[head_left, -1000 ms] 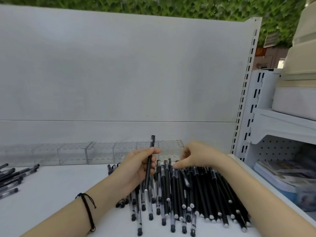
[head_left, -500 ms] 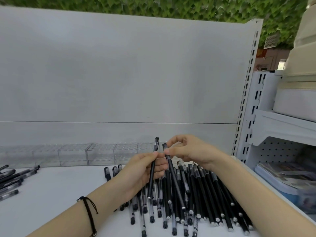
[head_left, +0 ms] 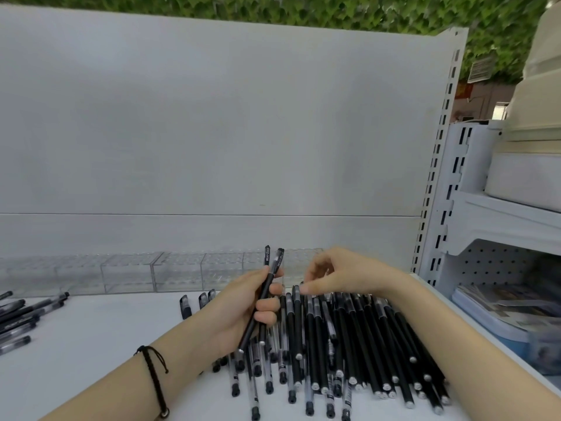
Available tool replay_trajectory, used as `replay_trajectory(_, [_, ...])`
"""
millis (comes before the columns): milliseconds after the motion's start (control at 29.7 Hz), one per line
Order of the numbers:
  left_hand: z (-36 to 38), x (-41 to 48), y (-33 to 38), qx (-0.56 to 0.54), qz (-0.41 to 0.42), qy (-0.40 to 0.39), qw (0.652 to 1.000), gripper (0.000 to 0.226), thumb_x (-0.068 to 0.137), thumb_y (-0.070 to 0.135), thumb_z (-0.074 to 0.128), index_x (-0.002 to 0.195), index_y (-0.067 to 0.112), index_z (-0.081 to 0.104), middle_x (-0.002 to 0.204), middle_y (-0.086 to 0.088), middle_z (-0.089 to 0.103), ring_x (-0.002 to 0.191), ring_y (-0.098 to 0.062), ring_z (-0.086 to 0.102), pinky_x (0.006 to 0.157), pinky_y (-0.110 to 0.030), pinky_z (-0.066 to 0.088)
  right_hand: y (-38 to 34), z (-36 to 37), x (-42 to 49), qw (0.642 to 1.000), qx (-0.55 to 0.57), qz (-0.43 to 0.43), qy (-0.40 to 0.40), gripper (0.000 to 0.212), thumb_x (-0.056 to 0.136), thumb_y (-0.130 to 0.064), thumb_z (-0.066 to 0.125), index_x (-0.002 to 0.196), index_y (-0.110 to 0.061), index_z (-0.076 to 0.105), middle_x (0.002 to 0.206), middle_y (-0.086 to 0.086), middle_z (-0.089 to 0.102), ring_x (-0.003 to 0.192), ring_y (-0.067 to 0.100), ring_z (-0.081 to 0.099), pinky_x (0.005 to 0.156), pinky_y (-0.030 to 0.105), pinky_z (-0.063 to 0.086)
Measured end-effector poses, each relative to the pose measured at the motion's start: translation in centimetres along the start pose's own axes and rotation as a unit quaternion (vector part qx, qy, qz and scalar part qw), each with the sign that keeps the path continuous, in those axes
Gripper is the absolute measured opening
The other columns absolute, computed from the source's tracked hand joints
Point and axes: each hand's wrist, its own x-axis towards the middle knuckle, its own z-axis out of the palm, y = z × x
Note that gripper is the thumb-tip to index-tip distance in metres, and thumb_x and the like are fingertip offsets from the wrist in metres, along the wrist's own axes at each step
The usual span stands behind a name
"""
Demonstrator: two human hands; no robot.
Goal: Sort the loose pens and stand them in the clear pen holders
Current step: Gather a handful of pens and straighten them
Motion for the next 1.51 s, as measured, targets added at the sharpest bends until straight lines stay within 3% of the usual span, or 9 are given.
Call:
replay_trajectory(235, [-0.6, 0.5, 0.0, -0.018, -0.001, 0.015, 1.0, 0.022, 0.104, 0.024, 0.039, 0.102, 0.007, 0.052, 0.059, 0.0, 0.041, 0.036, -0.005, 0.027, 0.029, -0.014, 0.022, 0.1, -0.3, -0.3, 0.991, -0.101, 0.032, -0.083, 0.049, 0.077, -0.039, 0.078, 0.119, -0.018, 0.064, 0.112, -0.005, 0.065, 0.082, -0.005, 0.051, 0.064, 0.002, 0.036])
replay_trajectory(403, [-0.7, 0.5, 0.0, -0.016, -0.007, 0.021, 1.0, 0.022, 0.104, 0.025, 0.038, 0.101, 0.007, 0.052, 0.059, 0.0, 0.042, 0.036, -0.005, 0.027, 0.028, -0.015, 0.022, 0.2, -0.1, -0.2, 0.989, -0.112, 0.051, -0.087, 0.054, 0.074, -0.043, 0.079, 0.119, -0.017, 0.064, 0.108, -0.007, 0.066, 0.095, 0.006, 0.058, 0.074, 0.009, 0.04])
replay_trajectory(504, [-0.7, 0.5, 0.0, -0.016, -0.005, 0.025, 1.0, 0.023, 0.104, 0.025, 0.039, 0.101, 0.007, 0.053, 0.059, -0.001, 0.042, 0.036, -0.006, 0.028, 0.028, -0.015, 0.023, 0.3, -0.1, 0.1, 0.989, -0.101, 0.054, -0.091, 0.053, 0.073, -0.042, 0.081, 0.116, -0.016, 0.066, 0.092, -0.014, 0.062, 0.084, 0.001, 0.058, 0.073, 0.012, 0.041])
replay_trajectory(672, [-0.7, 0.5, 0.0, -0.009, -0.004, 0.029, 1.0, 0.023, 0.103, 0.027, 0.04, 0.102, 0.007, 0.053, 0.059, -0.001, 0.043, 0.037, -0.006, 0.028, 0.029, -0.015, 0.023, 0.4, -0.1, 0.2, 0.994, -0.029, 0.063, -0.09, 0.047, 0.073, -0.032, 0.082, 0.113, -0.015, 0.064, 0.089, -0.011, 0.062, 0.077, 0.0, 0.056, 0.07, 0.011, 0.04])
replay_trajectory(807, [-0.3, 0.1, 0.1, 0.007, 0.003, 0.028, 1.0, 0.034, 0.098, 0.04, 0.045, 0.102, 0.007, 0.051, 0.059, 0.001, 0.039, 0.039, -0.005, 0.026, 0.03, -0.014, 0.022, 0.6, -0.6, 0.3, 0.989, 0.125, 0.053, -0.061, 0.041, 0.07, -0.018, 0.085, 0.103, -0.017, 0.062, 0.09, -0.004, 0.062, 0.074, 0.005, 0.056, 0.069, 0.02, 0.042])
replay_trajectory(1042, [0.2, -0.2, 0.0, 0.043, 0.025, 0.01, 0.999, 0.026, 0.1, 0.028, 0.048, 0.086, 0.007, 0.054, 0.063, -0.003, 0.05, 0.049, -0.011, 0.046, 0.037, -0.018, 0.038, 0.2, -1.1, 0.5, 0.886, 0.454, -0.006, -0.095, 0.028, 0.072, 0.007, 0.072, 0.091, -0.011, 0.062, 0.08, 0.003, 0.063, 0.067, 0.012, 0.053, 0.06, 0.023, 0.04])
replay_trajectory(1143, [0.6, -0.4, -0.1, 0.051, 0.035, 0.012, 0.998, 0.029, 0.1, 0.029, 0.047, 0.081, 0.009, 0.056, 0.073, -0.01, 0.067, 0.063, -0.018, 0.067, 0.055, -0.026, 0.057, -0.4, -0.8, 1.1, 0.875, 0.471, -0.029, -0.113, 0.025, 0.071, 0.003, 0.07, 0.09, -0.012, 0.065, 0.083, 0.004, 0.064, 0.072, 0.015, 0.045, 0.061, 0.022, 0.043])
replay_trajectory(1278, [0.9, -1.3, 0.2, 0.089, 0.02, -0.036, 0.995, 0.041, 0.103, 0.036, 0.038, 0.113, 0.001, 0.058, 0.104, -0.019, 0.072, 0.087, -0.026, 0.073, 0.062, -0.031, 0.059, -2.1, -0.9, 1.4, 0.888, 0.443, -0.041, -0.118, 0.023, 0.079, 0.009, 0.066, 0.092, -0.009, 0.061, 0.08, 0.003, 0.063, 0.064, 0.01, 0.053, 0.055, 0.019, 0.043])
replay_trajectory(1513, [0.8, -1.9, 0.7, 0.121, 0.011, -0.049, 0.991, 0.051, 0.102, 0.042, 0.033, 0.119, 0.001, 0.058, 0.093, -0.018, 0.074, 0.077, -0.027, 0.074, 0.058, -0.032, 0.058, -3.1, 0.2, 2.5, 0.909, 0.41, -0.019, -0.071, 0.022, 0.085, 0.008, 0.062, 0.103, -0.005, 0.059, 0.083, 0.005, 0.062, 0.07, 0.012, 0.059, 0.058, 0.02, 0.041])
